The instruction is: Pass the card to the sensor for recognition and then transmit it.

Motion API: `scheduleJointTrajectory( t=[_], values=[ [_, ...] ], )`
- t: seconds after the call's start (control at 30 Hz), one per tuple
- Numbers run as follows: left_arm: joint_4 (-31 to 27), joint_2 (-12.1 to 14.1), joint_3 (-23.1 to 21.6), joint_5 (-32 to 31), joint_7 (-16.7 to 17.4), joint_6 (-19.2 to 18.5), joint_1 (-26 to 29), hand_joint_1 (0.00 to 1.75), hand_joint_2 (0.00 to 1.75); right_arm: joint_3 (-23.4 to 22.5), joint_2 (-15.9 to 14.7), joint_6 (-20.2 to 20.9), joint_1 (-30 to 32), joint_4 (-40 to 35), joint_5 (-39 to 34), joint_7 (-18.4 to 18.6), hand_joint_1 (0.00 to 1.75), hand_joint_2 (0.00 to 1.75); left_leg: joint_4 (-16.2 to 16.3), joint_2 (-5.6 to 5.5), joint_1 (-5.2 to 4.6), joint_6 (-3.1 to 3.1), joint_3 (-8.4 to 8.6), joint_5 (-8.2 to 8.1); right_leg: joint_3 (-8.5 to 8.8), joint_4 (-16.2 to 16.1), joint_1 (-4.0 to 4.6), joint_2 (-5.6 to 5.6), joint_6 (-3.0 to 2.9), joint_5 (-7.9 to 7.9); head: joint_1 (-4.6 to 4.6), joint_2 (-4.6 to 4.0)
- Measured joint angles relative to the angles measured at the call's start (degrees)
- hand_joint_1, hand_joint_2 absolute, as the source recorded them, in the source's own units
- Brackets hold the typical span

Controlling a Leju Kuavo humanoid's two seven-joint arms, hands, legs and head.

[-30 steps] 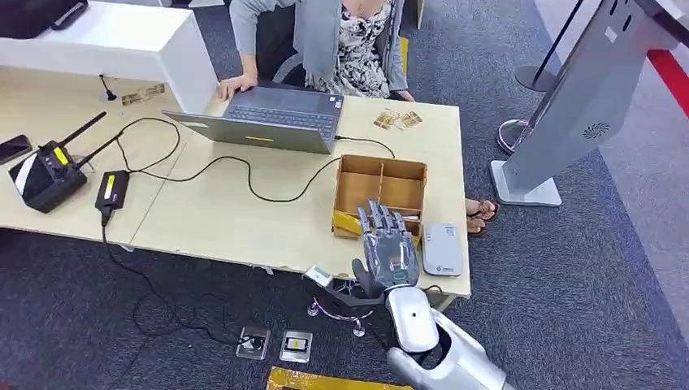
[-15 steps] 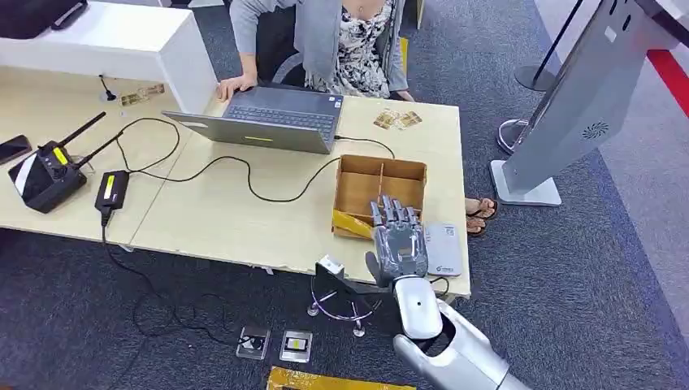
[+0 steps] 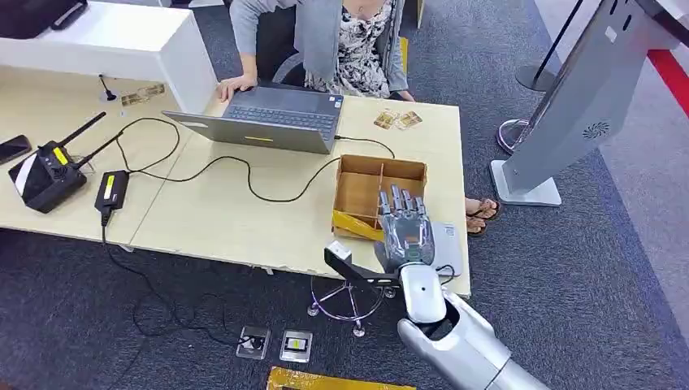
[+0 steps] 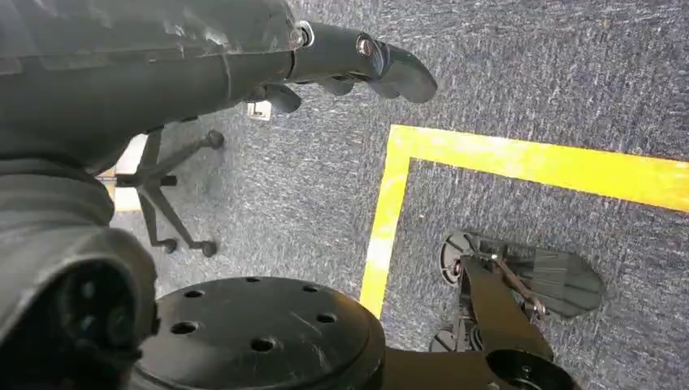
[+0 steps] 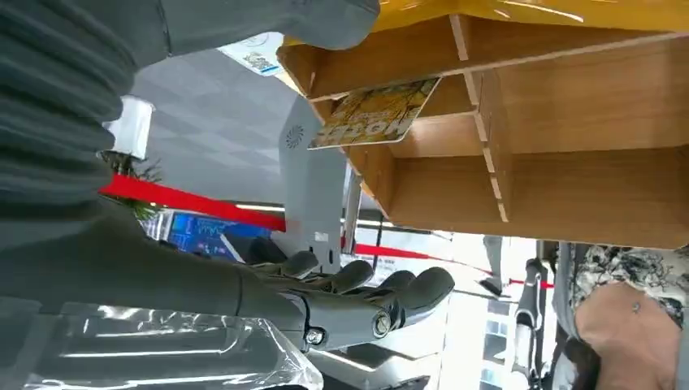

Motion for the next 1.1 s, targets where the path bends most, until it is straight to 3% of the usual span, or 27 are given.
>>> scheduleJointTrajectory(
  t=[0.63,1.1],
  values=[
    [0.0,0.5,0.0,-0.1,-1.0,0.5,0.0,0.0,0.0,0.1,3.0,-3.9,-2.8,8.5,-2.3,-2.0,0.0,1.75,0.0,0.0,0.0,0.0,0.0,0.0,0.0,0.0,0.0,-0.01,0.0,0.0,0.0,0.0],
    [0.0,0.7,0.0,0.0,-1.0,0.9,0.0,0.0,0.0,0.1,3.0,-5.4,-3.9,13.7,-3.3,-2.0,0.0,1.75,0.0,0.0,0.0,0.0,0.0,0.0,0.0,0.0,0.0,0.0,0.0,0.0,-0.02,0.0]
  ],
)
